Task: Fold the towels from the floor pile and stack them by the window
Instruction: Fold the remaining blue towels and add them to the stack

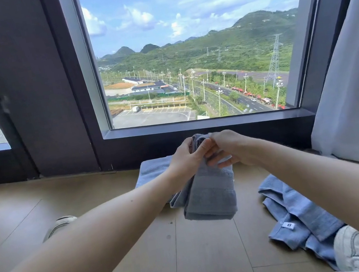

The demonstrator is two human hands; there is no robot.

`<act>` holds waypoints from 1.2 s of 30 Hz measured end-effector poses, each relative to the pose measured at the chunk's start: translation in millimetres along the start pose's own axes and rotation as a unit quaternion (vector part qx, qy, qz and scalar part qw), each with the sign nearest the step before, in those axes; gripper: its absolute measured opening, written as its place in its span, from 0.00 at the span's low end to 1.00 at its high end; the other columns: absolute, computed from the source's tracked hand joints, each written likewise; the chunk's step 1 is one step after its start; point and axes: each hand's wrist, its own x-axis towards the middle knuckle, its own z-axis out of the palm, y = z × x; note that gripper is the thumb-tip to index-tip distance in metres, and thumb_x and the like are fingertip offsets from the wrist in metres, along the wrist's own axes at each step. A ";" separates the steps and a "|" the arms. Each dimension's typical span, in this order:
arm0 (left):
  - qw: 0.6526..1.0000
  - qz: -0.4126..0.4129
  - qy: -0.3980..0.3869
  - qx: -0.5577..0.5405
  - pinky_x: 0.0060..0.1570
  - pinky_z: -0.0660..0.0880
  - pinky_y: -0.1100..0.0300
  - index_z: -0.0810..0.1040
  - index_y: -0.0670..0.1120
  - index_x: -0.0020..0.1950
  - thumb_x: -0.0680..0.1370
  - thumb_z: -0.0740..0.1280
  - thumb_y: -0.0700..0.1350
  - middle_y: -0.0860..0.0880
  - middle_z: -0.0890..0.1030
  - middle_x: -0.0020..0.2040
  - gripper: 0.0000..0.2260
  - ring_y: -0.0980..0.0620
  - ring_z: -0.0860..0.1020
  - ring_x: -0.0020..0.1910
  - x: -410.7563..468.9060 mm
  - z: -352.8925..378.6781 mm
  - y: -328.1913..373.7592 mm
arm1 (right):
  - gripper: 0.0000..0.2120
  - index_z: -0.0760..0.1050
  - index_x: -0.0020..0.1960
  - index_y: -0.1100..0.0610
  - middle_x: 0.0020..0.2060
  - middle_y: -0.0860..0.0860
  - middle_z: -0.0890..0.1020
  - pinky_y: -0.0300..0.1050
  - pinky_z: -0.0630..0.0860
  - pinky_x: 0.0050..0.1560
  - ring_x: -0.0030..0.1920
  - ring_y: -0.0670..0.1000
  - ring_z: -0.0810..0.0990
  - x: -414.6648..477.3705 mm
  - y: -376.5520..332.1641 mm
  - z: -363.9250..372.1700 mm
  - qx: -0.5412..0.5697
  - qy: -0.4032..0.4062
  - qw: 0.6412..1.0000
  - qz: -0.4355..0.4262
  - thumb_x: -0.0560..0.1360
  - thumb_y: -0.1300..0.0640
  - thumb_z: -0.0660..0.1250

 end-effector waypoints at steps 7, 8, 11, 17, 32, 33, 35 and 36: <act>1.000 0.014 -0.001 -0.015 0.62 0.73 0.50 0.76 0.53 0.51 0.74 0.69 0.51 0.47 0.82 0.50 0.07 0.47 0.79 0.55 -0.9 2.1 5.2 | 0.15 0.76 0.39 0.58 0.32 0.52 0.77 0.39 0.75 0.35 0.30 0.48 0.76 1.7 0.1 -1.3 0.077 0.064 0.995 -0.021 0.78 0.49 0.62; 1.000 0.013 0.006 -0.017 0.62 0.72 0.49 0.76 0.53 0.50 0.77 0.67 0.48 0.47 0.82 0.50 0.04 0.47 0.79 0.54 -1.1 1.9 5.9 | 0.15 0.76 0.37 0.58 0.30 0.52 0.76 0.39 0.75 0.34 0.29 0.48 0.75 0.8 -0.9 -2.3 0.084 0.065 0.994 -0.018 0.77 0.49 0.64; 1.000 0.004 0.023 -0.007 0.59 0.73 0.48 0.76 0.51 0.49 0.79 0.63 0.44 0.42 0.81 0.50 0.03 0.45 0.78 0.53 0.8 -3.4 8.8 | 0.17 0.74 0.33 0.57 0.29 0.50 0.73 0.39 0.71 0.33 0.29 0.48 0.70 5.4 1.7 -6.2 0.062 0.094 0.993 -0.046 0.77 0.49 0.64; 0.998 0.007 0.034 0.053 0.50 0.71 0.56 0.71 0.48 0.53 0.82 0.55 0.41 0.48 0.75 0.47 0.07 0.50 0.73 0.47 4.0 -24.4 18.0 | 0.24 0.69 0.63 0.48 0.58 0.48 0.73 0.45 0.68 0.57 0.59 0.47 0.70 15.9 21.4 -33.5 -0.178 0.090 0.964 -0.175 0.71 0.41 0.68; 0.974 -0.016 0.204 0.095 0.38 0.66 0.57 0.65 0.46 0.62 0.83 0.48 0.53 0.47 0.73 0.42 0.15 0.51 0.71 0.38 -14.4 -84.7 32.3 | 0.06 0.77 0.48 0.58 0.43 0.54 0.82 0.48 0.78 0.49 0.42 0.52 0.80 -9.2 14.0 7.9 0.240 -0.050 0.968 -0.057 0.72 0.59 0.69; 0.977 -0.045 0.197 0.072 0.39 0.67 0.57 0.65 0.45 0.63 0.82 0.49 0.55 0.45 0.75 0.45 0.18 0.50 0.72 0.40 -17.6 -90.0 31.4 | 0.04 0.76 0.47 0.57 0.41 0.54 0.82 0.48 0.78 0.46 0.39 0.53 0.80 -11.4 5.9 12.0 0.249 -0.022 0.966 -0.061 0.73 0.59 0.68; 0.974 -0.139 0.168 -0.060 0.41 0.72 0.56 0.69 0.43 0.61 0.79 0.53 0.61 0.43 0.77 0.52 0.24 0.47 0.76 0.44 -23.1 -94.4 31.0 | 0.03 0.75 0.44 0.57 0.37 0.56 0.81 0.46 0.77 0.40 0.35 0.54 0.79 -14.3 -5.5 18.4 0.268 0.036 0.961 -0.058 0.74 0.58 0.68; 0.961 -0.189 0.147 -0.140 0.40 0.74 0.55 0.71 0.43 0.59 0.77 0.56 0.63 0.44 0.78 0.52 0.25 0.47 0.77 0.44 -31.4 -98.9 31.9 | 0.04 0.74 0.43 0.57 0.36 0.56 0.80 0.45 0.76 0.38 0.34 0.55 0.78 -16.4 -11.9 23.2 0.274 0.060 0.958 -0.059 0.74 0.57 0.68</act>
